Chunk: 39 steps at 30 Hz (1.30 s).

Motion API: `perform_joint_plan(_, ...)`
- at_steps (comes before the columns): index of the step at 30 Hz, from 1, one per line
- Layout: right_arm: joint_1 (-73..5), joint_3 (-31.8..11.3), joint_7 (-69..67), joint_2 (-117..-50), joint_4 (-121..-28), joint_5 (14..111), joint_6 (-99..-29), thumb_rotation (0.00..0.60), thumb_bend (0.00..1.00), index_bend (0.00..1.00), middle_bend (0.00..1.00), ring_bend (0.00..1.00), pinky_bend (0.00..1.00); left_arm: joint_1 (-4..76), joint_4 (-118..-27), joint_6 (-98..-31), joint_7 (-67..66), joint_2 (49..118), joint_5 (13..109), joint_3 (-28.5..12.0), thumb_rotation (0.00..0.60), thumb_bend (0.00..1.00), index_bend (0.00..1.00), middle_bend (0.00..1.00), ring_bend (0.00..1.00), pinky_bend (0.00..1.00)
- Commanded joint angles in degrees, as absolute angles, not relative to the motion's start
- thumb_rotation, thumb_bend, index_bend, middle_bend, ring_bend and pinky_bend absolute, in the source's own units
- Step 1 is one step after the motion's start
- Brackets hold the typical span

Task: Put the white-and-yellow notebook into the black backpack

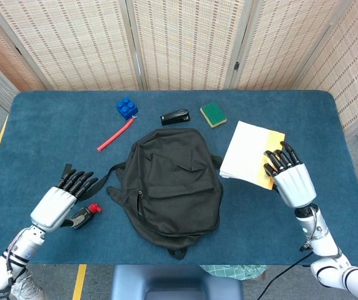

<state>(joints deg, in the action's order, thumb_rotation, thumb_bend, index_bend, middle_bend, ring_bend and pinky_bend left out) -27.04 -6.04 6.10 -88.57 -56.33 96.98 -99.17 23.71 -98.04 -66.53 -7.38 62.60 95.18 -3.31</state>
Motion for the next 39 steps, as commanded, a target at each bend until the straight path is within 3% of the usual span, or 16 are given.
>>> perform_joint_plan(1,-26.93,-6.86,9.98,-84.62,-62.30,98.92,-100.97,0.600,0.55,0.73,0.42,0.39,0.24,27.28,-99.25,-62.37,-6.33,62.96,96.51,-3.15,0.600,0.22,0.08,0.07,0.08,0.00)
perform_joint_plan(10,-26.11,-6.73,13.43,-81.55,-67.77,99.37,-99.14,0.600,0.55,0.73,0.42,0.39,0.24,35.62,-99.97,-52.49,-7.88,69.38,96.21,-3.98,0.600,0.22,0.10,0.07,0.08,0.00)
perform_joint_plan(20,-25.65,-6.84,12.92,-82.08,-67.03,99.46,-98.04,0.600,0.55,0.73,0.42,0.39,0.24,42.69,-95.84,-43.58,-12.58,78.97,87.67,-6.48,0.600,0.22,0.13,0.07,0.08,0.00)
perform_joint_plan(39,-24.46,-7.19,10.91,-83.29,-64.50,98.86,-97.62,0.600,0.55,0.73,0.42,0.40,0.24,47.19,-90.79,-40.80,-22.12,88.30,73.48,-6.54,0.600,0.22,0.15,0.07,0.08,0.00)
